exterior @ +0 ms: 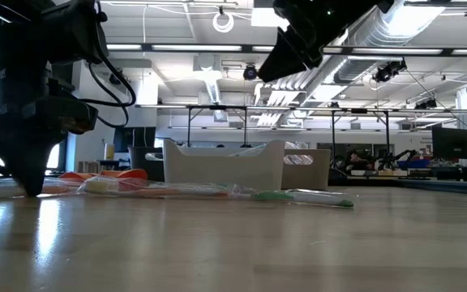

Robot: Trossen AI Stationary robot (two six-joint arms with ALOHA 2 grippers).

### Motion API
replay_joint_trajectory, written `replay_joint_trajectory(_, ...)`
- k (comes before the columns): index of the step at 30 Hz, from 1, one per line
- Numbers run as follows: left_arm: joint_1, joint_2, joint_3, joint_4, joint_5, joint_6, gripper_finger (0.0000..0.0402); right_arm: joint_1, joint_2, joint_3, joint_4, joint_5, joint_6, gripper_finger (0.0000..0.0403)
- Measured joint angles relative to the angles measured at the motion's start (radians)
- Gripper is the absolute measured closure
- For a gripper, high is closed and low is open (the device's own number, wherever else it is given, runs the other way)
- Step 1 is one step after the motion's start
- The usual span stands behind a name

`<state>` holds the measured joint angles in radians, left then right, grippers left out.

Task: Pick & Place Toothbrushes
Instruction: Put the orange toothbrush into the gray bin

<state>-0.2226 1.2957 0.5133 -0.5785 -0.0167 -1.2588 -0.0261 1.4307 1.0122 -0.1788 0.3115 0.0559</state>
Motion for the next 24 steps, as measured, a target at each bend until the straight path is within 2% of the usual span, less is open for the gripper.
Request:
replay_joint_trajectory(10,0.0,0.0,0.0,0.0,0.002,0.0,0.0382,0.0,0.0,0.0,0.028,0.004,0.0,0.0223)
replay_joint_trajectory(24,0.0,0.0,0.0,0.0,0.001,0.008,0.0382,0.0,-0.01,-0.001,0.022,0.0,-0.006,0.0333)
